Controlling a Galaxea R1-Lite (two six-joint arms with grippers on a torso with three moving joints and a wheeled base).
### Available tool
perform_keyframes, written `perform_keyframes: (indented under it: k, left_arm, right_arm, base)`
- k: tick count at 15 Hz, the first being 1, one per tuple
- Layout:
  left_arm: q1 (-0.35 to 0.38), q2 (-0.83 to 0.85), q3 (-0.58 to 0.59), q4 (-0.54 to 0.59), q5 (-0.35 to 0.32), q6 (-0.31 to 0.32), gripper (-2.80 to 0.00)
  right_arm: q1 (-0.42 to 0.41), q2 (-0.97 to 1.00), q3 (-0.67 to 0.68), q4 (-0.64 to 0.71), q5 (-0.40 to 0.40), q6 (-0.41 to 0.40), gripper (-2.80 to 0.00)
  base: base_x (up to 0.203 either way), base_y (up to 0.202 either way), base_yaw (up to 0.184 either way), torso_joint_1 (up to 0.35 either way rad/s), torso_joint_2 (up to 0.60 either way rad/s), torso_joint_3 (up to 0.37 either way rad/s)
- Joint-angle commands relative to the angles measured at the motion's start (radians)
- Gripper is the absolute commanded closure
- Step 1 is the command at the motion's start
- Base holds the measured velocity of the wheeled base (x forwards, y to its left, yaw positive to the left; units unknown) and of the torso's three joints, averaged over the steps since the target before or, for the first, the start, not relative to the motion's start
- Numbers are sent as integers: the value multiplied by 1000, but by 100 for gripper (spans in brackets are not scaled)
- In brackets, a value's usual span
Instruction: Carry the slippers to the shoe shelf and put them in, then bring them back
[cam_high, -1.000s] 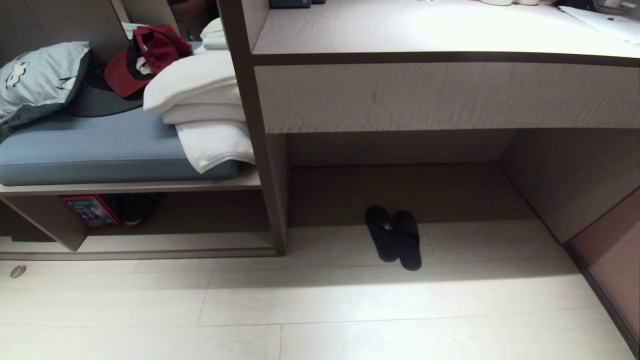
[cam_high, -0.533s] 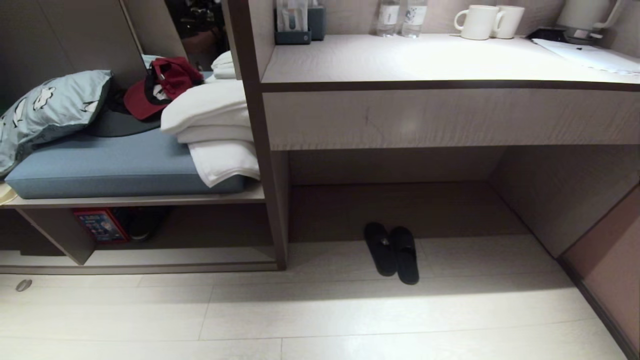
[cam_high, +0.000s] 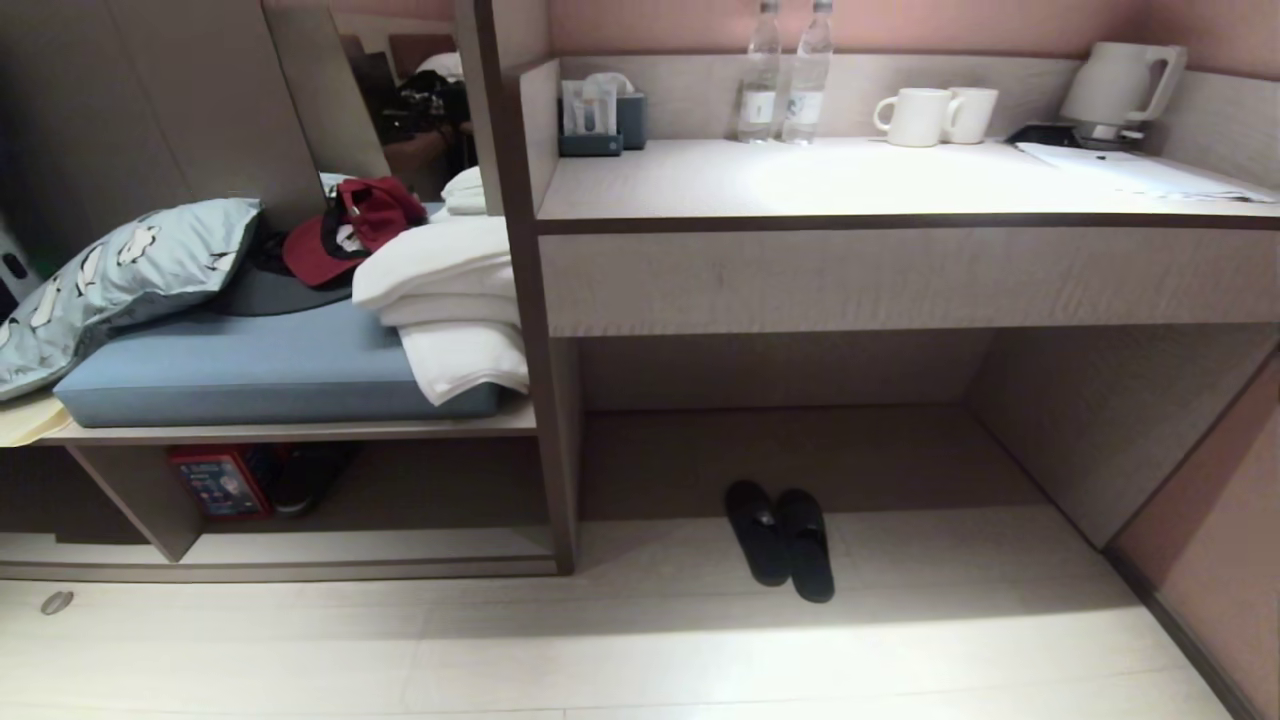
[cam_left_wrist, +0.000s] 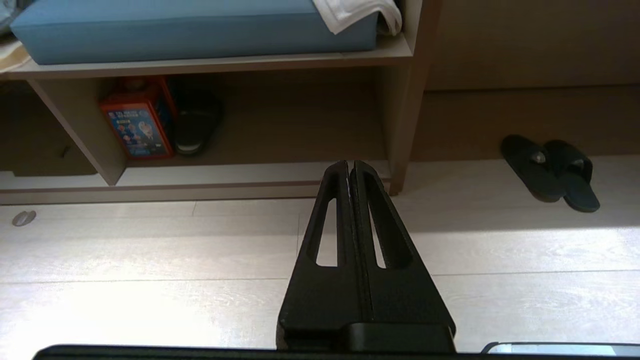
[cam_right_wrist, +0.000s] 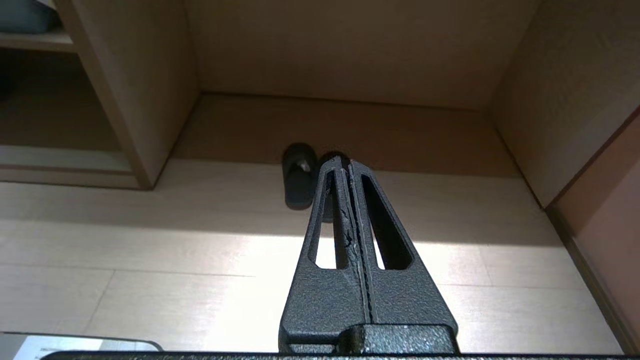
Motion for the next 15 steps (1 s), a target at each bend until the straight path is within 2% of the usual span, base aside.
perform_keyframes:
  k: [1,8,15]
  left_arm:
    - [0,1,0,-1,0,0,0]
    - [0,1,2,-1,0,-2,0]
    - [0,1,0,-1,0,-2,0]
  right_arm:
    - [0,0,0,-1,0,-1,0]
    - [2,0,0,-1,1,-1,0]
    - [2,0,0,0,0,-1,0]
  base:
    - [0,0,0,2,-2,203]
    - [0,0,0,3,2,188]
    - [0,0,0,1,1,18]
